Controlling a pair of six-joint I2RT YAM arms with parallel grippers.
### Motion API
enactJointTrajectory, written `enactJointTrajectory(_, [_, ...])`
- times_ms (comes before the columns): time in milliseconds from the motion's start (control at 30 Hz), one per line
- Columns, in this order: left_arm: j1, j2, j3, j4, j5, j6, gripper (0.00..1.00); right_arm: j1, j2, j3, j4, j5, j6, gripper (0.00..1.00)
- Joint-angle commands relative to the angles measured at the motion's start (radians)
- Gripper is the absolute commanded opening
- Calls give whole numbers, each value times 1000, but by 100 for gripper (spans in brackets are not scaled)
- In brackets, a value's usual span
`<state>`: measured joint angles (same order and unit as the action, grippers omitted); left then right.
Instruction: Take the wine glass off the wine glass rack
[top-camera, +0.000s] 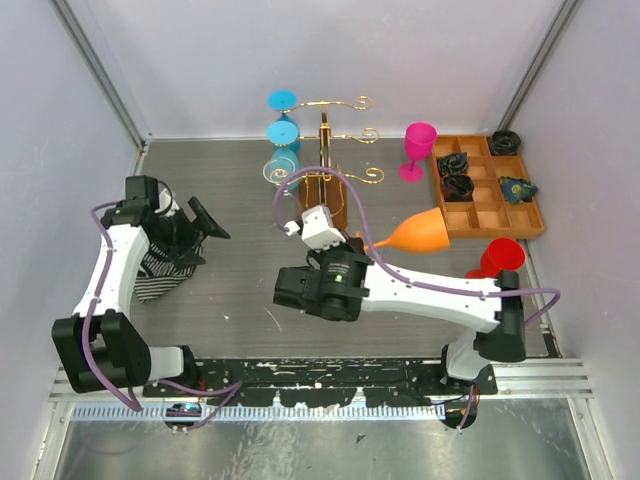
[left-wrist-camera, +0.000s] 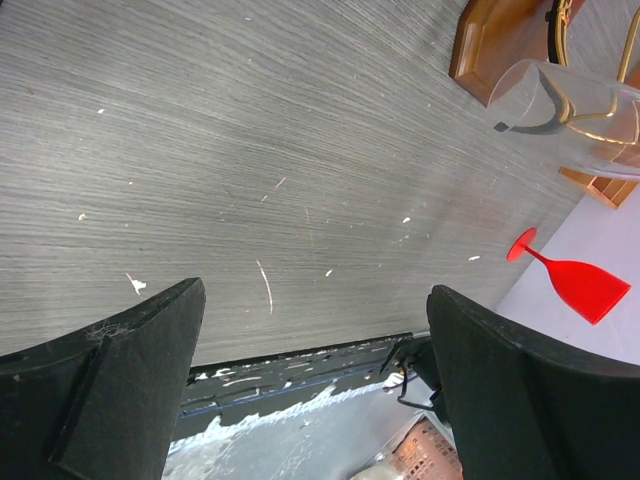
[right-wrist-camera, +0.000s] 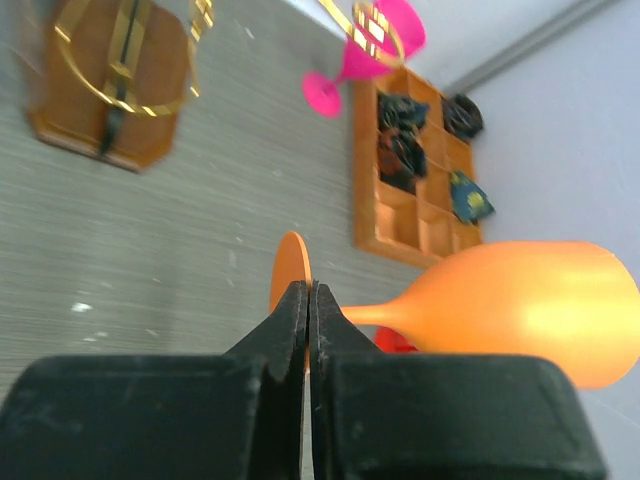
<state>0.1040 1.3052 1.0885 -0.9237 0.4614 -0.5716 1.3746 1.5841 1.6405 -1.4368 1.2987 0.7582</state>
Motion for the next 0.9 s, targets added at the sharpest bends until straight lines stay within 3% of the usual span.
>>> enactJointTrajectory(0, [5, 6, -17, 15, 9, 17, 100, -75, 23, -125, -19, 11, 115, 1])
enactJointTrajectory(67, [5, 14, -23, 27, 14, 12, 100, -106, 45, -171, 13, 36, 137, 1])
enactJointTrajectory(367, [6, 31, -10, 16, 1, 26, 100, -282, 27, -483, 583, -143, -282, 1])
enactJointTrajectory(500, [4, 55, -7, 29, 10, 19, 100, -305, 39, -603, 752, -96, -456, 1])
enactJointTrajectory(867, [5, 70, -3, 32, 11, 18, 100, -440, 172, -725, 938, -156, -549, 1])
